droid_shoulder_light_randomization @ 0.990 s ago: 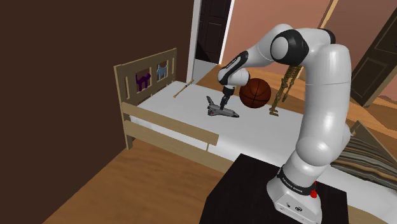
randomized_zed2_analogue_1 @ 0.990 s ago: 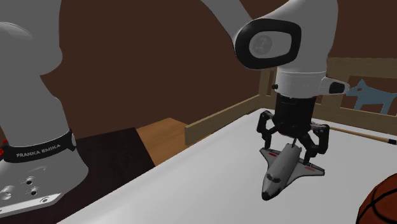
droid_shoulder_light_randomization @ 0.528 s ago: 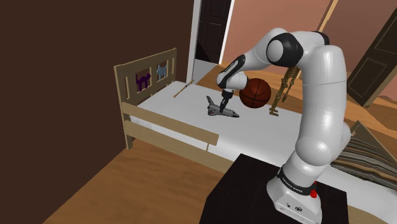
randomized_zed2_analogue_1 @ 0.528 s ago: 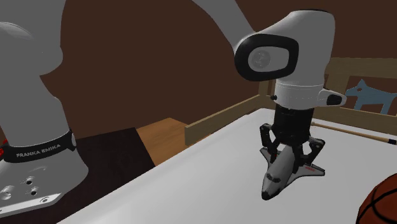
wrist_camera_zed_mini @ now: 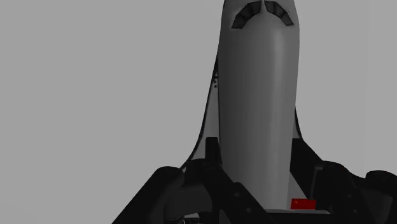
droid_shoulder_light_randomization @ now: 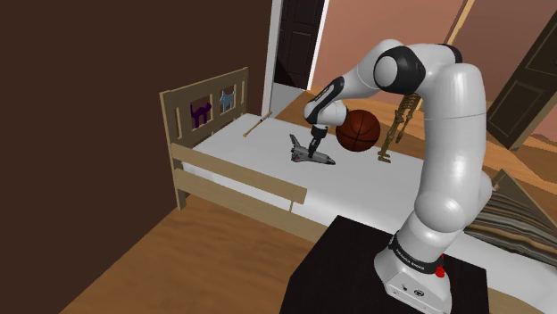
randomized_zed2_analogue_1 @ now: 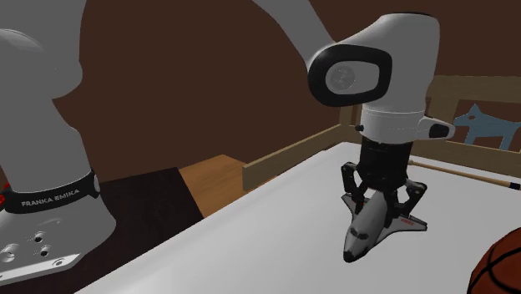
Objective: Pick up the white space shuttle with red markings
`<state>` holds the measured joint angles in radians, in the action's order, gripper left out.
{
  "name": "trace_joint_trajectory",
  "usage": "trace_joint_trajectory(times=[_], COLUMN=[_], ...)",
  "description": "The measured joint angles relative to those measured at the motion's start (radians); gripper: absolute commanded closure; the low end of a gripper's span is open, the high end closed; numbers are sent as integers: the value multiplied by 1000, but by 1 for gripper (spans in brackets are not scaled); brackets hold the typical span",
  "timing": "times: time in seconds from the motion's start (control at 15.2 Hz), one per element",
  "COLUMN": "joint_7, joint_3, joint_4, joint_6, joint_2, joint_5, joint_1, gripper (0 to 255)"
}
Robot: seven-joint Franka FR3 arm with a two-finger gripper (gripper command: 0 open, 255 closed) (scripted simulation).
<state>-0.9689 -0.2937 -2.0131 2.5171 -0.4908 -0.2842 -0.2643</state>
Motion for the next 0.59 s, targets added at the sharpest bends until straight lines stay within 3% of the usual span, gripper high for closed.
trace_joint_trajectory(times=[0.59], joint_7=[29], joint_3=[-30], joint_4=[-1], joint_6=[-80], joint_2=[82], joint_5=[43], joint_1=[19], gripper=[255])
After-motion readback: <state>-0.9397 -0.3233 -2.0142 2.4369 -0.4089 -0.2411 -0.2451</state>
